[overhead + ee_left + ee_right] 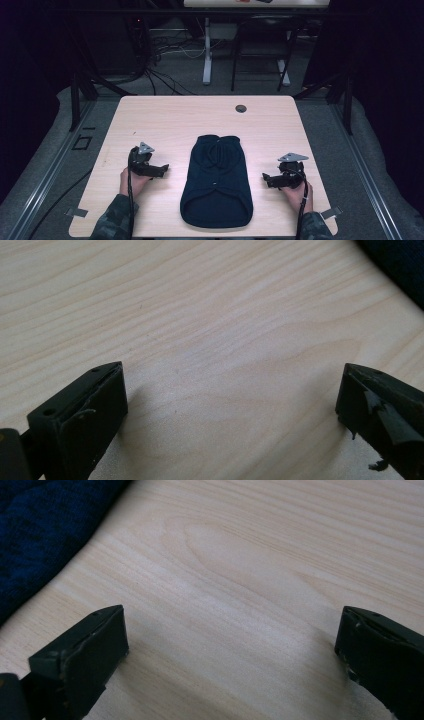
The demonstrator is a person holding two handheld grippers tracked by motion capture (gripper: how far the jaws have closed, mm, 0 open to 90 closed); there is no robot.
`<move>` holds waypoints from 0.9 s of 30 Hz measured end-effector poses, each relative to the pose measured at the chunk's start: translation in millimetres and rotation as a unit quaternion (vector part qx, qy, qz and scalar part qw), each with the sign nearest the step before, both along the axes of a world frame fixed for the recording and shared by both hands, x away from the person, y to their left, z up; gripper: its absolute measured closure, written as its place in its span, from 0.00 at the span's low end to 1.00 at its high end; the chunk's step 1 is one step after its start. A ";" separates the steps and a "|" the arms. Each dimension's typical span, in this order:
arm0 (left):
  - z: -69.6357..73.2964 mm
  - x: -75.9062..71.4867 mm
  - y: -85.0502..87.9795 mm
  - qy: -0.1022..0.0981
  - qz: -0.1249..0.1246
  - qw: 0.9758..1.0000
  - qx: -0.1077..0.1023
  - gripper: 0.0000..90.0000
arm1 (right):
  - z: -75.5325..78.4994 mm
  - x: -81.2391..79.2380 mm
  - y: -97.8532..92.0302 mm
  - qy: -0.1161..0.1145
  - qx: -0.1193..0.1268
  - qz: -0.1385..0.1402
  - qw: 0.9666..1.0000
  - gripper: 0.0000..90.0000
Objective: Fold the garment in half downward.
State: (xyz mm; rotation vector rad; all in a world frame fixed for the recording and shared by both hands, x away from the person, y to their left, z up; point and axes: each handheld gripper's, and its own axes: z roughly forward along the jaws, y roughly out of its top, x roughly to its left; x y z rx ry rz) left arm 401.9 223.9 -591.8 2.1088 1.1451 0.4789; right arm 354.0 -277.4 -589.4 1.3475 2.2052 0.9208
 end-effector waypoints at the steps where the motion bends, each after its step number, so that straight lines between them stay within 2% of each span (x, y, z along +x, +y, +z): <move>1: 0.0 0.0 0.0 0.000 0.000 1.000 0.000 0.00 | 0.0 0.0 0.0 0.000 0.000 0.000 1.000 0.00; 18: 0.2 0.0 0.1 0.001 0.000 1.000 0.001 0.00 | 0.1 0.2 0.1 0.001 0.000 0.001 1.000 0.00; 22: 0.5 0.9 -1.3 0.002 0.006 1.000 -0.001 0.00 | 0.1 0.4 0.5 0.000 0.000 -0.001 1.000 0.00; 27: 3.0 3.4 -0.8 0.001 0.013 1.000 -0.014 0.05 | 1.6 0.4 0.6 0.000 -0.003 0.009 1.000 0.02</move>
